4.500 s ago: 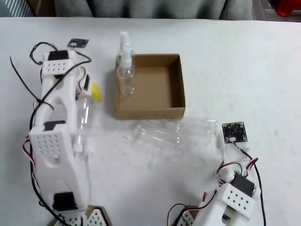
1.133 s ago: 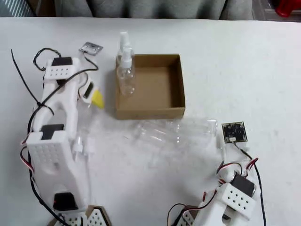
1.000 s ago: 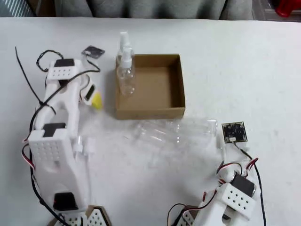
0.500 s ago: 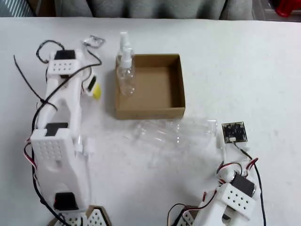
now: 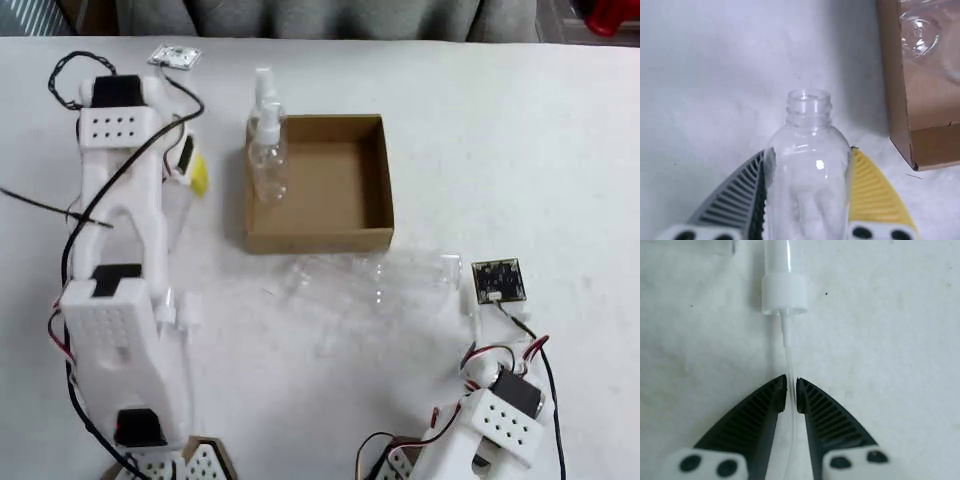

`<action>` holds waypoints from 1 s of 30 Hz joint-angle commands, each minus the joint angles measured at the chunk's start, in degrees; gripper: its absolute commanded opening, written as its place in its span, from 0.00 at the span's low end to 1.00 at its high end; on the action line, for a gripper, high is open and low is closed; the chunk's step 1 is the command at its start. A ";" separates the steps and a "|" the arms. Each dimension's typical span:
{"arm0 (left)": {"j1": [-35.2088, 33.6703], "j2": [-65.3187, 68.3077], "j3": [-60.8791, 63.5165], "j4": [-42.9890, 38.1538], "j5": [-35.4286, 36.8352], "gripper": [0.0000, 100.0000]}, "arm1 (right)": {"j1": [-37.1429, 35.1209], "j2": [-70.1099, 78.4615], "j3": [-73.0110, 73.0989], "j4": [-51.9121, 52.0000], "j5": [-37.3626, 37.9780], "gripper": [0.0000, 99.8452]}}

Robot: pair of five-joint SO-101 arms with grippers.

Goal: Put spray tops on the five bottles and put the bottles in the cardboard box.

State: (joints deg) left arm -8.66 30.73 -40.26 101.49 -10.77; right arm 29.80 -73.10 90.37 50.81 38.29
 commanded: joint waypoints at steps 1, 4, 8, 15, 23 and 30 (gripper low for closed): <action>2.24 -13.49 6.77 0.26 1.23 0.02 | -0.31 -0.40 -0.44 -0.84 0.26 0.01; 3.21 -22.46 16.53 -1.93 1.23 0.02 | -0.22 -0.40 -0.44 -0.84 0.18 0.01; 2.68 -33.63 30.95 -7.38 1.23 0.02 | -0.22 -0.40 -0.44 -0.84 0.18 0.01; 0.04 -51.56 55.21 -17.85 1.14 0.02 | -0.31 -0.40 -0.79 -0.48 0.97 0.02; -3.12 -62.20 68.04 -20.75 -1.93 0.02 | 4.44 -0.40 -6.86 7.60 8.26 0.14; -4.53 -65.01 76.48 -26.99 -1.85 0.02 | 6.73 -0.31 -22.24 19.74 8.35 0.14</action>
State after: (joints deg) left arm -12.18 -31.69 34.90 77.58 -12.09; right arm 36.04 -73.19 76.40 65.58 46.02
